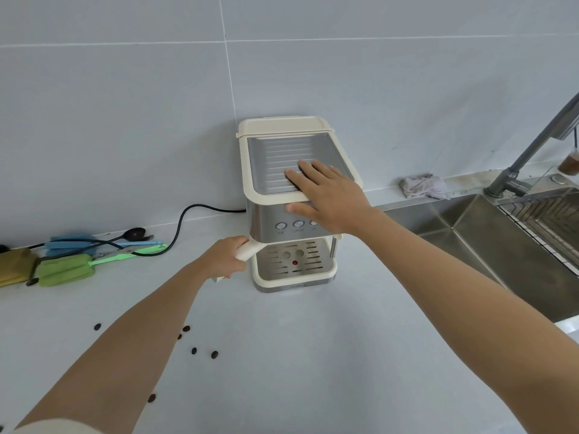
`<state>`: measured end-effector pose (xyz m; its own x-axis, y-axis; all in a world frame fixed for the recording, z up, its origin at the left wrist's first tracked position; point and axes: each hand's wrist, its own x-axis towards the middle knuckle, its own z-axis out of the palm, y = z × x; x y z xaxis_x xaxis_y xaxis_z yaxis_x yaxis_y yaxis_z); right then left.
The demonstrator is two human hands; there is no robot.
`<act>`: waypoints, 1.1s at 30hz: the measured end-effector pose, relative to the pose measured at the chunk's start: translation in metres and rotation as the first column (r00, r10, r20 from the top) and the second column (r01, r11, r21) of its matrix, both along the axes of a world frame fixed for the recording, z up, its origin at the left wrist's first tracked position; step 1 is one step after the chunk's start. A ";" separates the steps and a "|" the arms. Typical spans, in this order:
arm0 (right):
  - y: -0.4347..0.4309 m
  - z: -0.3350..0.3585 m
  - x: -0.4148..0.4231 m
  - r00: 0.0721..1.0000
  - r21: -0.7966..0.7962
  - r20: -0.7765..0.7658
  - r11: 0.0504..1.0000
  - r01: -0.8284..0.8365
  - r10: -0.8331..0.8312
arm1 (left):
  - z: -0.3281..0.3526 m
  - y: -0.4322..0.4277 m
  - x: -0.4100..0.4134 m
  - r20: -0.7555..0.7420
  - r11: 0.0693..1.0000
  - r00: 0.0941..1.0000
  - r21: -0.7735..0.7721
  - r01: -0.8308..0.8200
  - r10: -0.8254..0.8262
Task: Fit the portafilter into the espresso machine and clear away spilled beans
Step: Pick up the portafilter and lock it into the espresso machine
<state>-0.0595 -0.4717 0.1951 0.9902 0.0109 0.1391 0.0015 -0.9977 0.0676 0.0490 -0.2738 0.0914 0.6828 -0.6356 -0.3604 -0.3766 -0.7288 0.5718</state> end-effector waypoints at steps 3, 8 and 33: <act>0.000 -0.001 0.000 1.000 0.000 0.004 1.000 0.006 -0.006 | -0.003 0.002 0.001 0.001 1.000 1.000 0.000 0.022 -0.022; 0.001 0.000 -0.001 0.999 0.001 0.032 1.000 0.008 -0.008 | -0.006 0.004 0.001 -0.003 0.999 0.999 -0.007 0.044 -0.044; 0.001 -0.001 -0.001 0.999 -0.004 0.025 1.000 0.026 -0.026 | 0.002 -0.005 -0.029 0.013 0.997 0.999 -0.051 -0.052 0.053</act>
<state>-0.0607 -0.4706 0.1940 0.9865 -0.0137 0.1633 -0.0257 -0.9971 0.0718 0.0199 -0.2793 0.0938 0.7207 -0.6159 -0.3184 -0.3469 -0.7179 0.6036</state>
